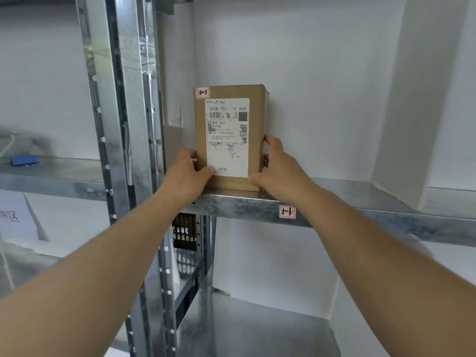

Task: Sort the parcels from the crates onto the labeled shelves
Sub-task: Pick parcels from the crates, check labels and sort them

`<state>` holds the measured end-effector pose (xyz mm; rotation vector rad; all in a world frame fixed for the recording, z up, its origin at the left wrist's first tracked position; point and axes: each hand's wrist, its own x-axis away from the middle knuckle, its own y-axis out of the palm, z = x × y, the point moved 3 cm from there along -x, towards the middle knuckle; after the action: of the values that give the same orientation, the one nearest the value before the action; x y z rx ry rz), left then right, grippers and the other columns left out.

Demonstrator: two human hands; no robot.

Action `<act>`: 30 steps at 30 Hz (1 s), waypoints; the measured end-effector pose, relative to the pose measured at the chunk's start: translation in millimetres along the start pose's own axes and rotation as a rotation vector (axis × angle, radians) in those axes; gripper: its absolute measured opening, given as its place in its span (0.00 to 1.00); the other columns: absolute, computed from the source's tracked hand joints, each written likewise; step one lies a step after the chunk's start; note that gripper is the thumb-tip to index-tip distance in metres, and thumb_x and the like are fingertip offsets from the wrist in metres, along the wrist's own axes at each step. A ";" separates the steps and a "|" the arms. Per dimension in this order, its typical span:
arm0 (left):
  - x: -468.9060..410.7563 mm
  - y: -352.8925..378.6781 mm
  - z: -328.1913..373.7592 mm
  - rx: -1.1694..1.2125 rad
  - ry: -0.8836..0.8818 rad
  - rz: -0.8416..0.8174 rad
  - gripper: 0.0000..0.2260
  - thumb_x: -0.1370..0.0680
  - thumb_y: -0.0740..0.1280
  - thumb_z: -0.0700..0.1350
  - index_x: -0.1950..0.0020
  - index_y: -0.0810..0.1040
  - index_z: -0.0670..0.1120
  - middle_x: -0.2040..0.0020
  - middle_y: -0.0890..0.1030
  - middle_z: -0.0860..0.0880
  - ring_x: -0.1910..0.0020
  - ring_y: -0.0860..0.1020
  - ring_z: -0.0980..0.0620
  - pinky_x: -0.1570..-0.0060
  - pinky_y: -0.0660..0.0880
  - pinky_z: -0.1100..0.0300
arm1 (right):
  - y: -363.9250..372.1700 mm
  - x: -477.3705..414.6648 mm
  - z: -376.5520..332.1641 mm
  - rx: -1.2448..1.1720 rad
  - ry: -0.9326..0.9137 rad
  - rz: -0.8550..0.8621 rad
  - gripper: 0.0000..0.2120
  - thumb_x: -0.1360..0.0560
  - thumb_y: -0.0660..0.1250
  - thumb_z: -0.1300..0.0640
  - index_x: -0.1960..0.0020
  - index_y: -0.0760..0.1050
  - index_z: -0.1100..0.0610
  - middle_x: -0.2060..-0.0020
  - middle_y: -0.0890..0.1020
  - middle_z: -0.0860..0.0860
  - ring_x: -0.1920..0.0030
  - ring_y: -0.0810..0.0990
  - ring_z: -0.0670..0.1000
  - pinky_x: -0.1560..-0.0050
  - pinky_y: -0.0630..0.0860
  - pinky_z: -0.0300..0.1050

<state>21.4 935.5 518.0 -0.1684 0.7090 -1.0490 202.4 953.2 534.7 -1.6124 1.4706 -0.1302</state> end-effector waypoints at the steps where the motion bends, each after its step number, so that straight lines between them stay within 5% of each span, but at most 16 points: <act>1: 1.7 -0.6 0.7 0.005 -0.001 0.001 0.21 0.21 0.66 0.48 0.31 0.64 0.45 0.40 0.76 0.48 0.46 0.75 0.50 0.51 0.69 0.57 | -0.8 1.6 -0.6 0.001 0.009 0.000 0.39 0.26 0.69 0.59 0.23 0.49 0.54 0.41 0.76 0.55 0.47 0.77 0.52 0.49 0.74 0.44; 6: 22.5 -11.6 6.1 -0.055 0.078 0.083 0.28 0.22 0.67 0.47 0.26 0.59 0.45 0.29 0.70 0.46 0.32 0.70 0.48 0.34 0.69 0.50 | -12.0 14.5 -10.9 0.057 0.022 0.087 0.38 0.25 0.69 0.59 0.24 0.51 0.58 0.34 0.71 0.58 0.37 0.73 0.55 0.50 0.66 0.41; 12: 85.7 -35.9 1.3 -0.240 0.253 0.173 0.27 0.22 0.67 0.50 0.27 0.62 0.47 0.28 0.67 0.49 0.32 0.67 0.53 0.35 0.68 0.52 | -3.7 59.0 -41.4 0.194 -0.209 0.289 0.31 0.25 0.67 0.56 0.26 0.58 0.52 0.34 0.69 0.53 0.38 0.74 0.54 0.45 0.74 0.50; 18: 157.1 -55.4 -64.5 -0.436 0.096 0.240 0.23 0.23 0.66 0.53 0.31 0.67 0.47 0.34 0.73 0.48 0.36 0.72 0.48 0.40 0.72 0.49 | 71.2 110.6 -59.4 0.219 -0.403 0.071 0.22 0.24 0.64 0.55 0.31 0.66 0.54 0.38 0.71 0.53 0.39 0.72 0.55 0.51 0.71 0.47; 30: 298.9 -79.3 -173.5 -0.690 -0.454 0.266 0.24 0.22 0.64 0.55 0.29 0.67 0.48 0.32 0.72 0.49 0.33 0.67 0.48 0.42 0.68 0.51 | 243.6 201.1 -49.3 0.198 -0.542 -0.492 0.22 0.22 0.62 0.54 0.29 0.63 0.55 0.37 0.69 0.55 0.38 0.70 0.57 0.56 0.65 0.45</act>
<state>-52.2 679.0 284.6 -0.8562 0.6287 -0.4508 49.5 792.8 304.2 -1.6483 0.6189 -0.1008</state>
